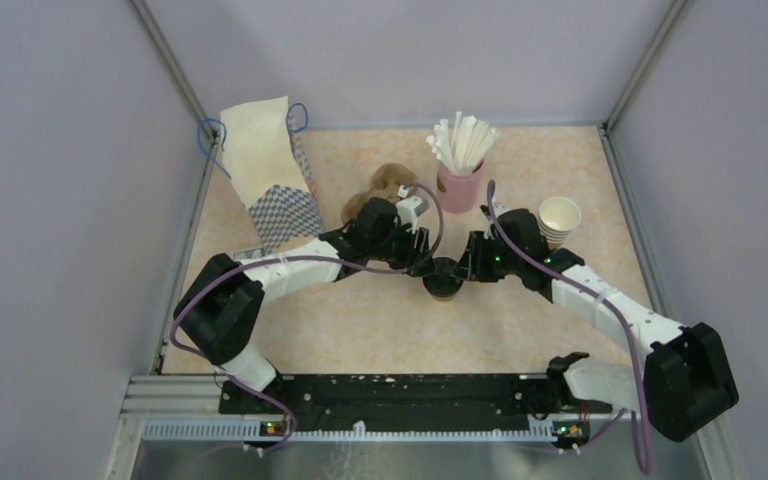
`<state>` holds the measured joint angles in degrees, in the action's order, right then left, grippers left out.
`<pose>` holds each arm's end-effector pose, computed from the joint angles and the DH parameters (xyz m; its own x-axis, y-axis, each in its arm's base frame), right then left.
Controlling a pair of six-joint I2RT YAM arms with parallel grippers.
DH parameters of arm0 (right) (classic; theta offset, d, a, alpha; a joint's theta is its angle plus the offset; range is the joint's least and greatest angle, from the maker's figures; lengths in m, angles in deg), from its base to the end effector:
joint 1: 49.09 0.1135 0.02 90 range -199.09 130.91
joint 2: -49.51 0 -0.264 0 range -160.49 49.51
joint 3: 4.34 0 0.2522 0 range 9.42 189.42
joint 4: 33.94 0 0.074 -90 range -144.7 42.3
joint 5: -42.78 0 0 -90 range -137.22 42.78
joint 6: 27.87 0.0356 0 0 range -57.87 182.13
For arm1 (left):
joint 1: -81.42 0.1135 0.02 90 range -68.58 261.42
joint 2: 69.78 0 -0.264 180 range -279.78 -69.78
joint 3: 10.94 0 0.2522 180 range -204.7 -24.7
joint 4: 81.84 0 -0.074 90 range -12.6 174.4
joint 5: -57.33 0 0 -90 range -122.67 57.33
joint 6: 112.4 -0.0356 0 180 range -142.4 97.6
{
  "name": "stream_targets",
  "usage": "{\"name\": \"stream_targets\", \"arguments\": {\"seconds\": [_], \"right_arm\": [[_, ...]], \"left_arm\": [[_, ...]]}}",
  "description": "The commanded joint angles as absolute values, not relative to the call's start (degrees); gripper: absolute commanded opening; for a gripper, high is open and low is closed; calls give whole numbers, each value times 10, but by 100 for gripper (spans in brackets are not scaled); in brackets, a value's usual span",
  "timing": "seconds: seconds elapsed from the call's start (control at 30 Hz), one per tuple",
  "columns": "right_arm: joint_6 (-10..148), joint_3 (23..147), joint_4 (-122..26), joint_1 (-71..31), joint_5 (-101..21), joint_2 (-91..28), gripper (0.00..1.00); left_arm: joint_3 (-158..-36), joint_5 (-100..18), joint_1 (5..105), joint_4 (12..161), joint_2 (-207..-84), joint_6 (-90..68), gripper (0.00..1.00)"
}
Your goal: Pack the takeout coffee
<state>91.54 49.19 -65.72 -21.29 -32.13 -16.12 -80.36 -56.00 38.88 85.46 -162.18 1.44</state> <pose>0.2042 0.1182 0.2260 -0.8368 0.0948 -0.5393 -0.2358 0.8265 0.5111 0.2483 -0.2470 0.2166 -0.7398 0.1751 -0.6496 0.6110 0.5793 -0.5396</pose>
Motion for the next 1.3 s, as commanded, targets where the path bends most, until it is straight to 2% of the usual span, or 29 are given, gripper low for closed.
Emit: {"name": "stream_targets", "arguments": {"seconds": [0.0, 0.07, 0.13, 0.3, 0.8, 0.97, 1.13, 1.27], "right_arm": [[906, 496, -646, -218, -336, -179, 33], [906, 496, -647, -218, -335, -178, 35], [906, 500, -655, -218, -339, -174, 43], [900, 522, -681, -218, -359, -149, 49], [886, 576, -664, -218, -350, -181, 40], [880, 570, -661, -218, -368, -190, 37], [883, 565, -660, -218, -374, -199, 44], [885, 562, -652, -218, -374, -182, 42]], "left_arm": [[-827, -522, 387, 816, -1611, -12, 52], [-828, -513, 387, 810, -1614, -17, 52], [-832, -508, 387, 807, -1614, -22, 52], [-849, -516, 387, 795, -1614, -27, 52], [-889, -504, 388, 784, -1651, -44, 51], [-896, -521, 388, 787, -1657, -43, 56], [-895, -529, 388, 783, -1648, -38, 59], [-890, -530, 388, 768, -1623, -31, 61]]}}
